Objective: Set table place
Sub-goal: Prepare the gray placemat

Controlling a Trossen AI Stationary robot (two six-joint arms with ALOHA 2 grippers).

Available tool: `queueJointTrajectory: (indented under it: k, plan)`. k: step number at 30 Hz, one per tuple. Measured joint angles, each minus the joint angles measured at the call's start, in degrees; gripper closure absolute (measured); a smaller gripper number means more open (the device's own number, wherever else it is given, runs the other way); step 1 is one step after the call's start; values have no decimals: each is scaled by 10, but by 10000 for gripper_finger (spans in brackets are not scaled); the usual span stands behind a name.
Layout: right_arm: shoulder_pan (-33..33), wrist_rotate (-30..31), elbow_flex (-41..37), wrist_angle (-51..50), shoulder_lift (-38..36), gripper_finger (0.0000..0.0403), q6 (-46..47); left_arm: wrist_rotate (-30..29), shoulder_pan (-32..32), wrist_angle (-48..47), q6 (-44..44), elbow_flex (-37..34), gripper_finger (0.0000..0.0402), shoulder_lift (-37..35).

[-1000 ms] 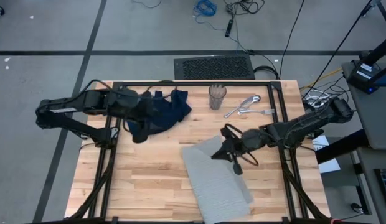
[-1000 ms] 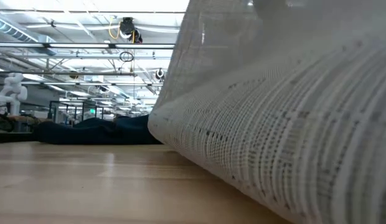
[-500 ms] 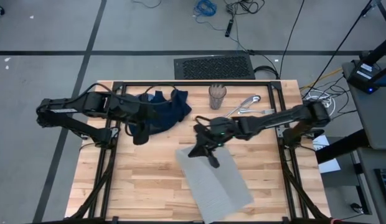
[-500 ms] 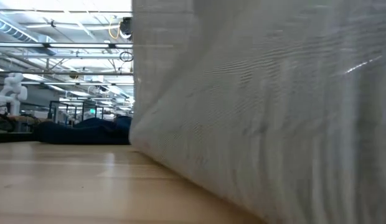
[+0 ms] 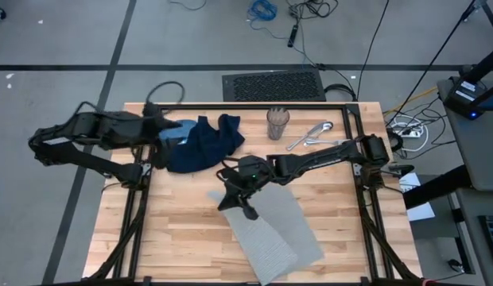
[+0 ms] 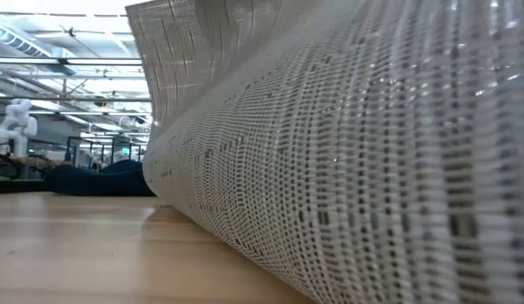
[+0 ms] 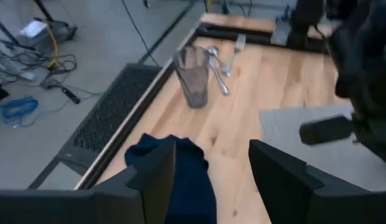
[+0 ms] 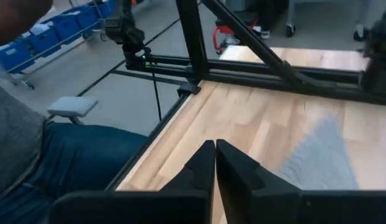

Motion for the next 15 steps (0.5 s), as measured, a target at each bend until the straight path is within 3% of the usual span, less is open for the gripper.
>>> queueJointTrajectory:
  k: [6,12,15]
  plan:
    - [3,-122,3,117,10,403,6,-12,0,-15,-16,0,212,-23]
    - [10,-179,3,295,8,403,30,-27,0,-24,-16,-15,212,-21]
    - [7,-180,4,321,3,403,61,-29,0,-25,-16,-33,212,-20]
